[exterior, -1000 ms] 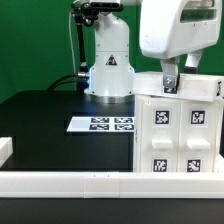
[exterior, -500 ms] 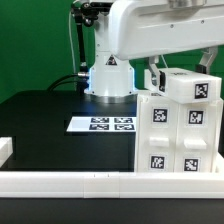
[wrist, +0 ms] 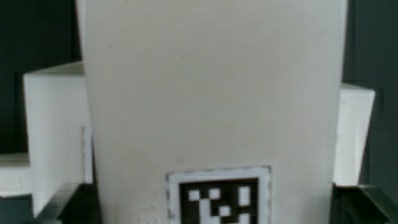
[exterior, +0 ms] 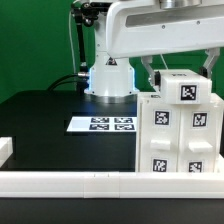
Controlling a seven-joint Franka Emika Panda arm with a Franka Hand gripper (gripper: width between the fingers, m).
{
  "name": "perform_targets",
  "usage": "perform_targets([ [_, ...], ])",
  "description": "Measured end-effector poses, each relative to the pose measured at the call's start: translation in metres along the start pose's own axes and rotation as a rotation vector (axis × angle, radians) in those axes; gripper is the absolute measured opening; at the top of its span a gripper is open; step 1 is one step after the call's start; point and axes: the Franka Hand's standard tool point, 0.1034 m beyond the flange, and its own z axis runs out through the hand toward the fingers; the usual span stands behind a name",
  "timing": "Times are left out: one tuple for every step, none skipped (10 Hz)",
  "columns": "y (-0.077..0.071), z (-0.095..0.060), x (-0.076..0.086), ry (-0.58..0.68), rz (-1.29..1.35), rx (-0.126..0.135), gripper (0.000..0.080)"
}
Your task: Assemble cabinet
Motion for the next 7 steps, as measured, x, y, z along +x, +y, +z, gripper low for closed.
perform_targets([
  [-0.0015,-0.0004,-0.0011,0.000,0.106,0.000,0.0553],
  [-0.0001,0.0007,-0.0017,0.003,0.272,0.007,0.0553],
  [0.0003,0.0012,-0.0015,0.020,0.444,0.033,0.0553],
  [-0.0012,0.0010,0.0002,0.048,0.635,0.069,0.0553],
  [-0.0009,0.0009,0.0018,0.066,0.722,0.091,0.0553],
  [-0.0031,0.0005,0.0017,0.067,0.757,0.094,0.0553],
  [-0.0028,0.0005,0.0018,0.064,0.827,0.097,0.0553],
])
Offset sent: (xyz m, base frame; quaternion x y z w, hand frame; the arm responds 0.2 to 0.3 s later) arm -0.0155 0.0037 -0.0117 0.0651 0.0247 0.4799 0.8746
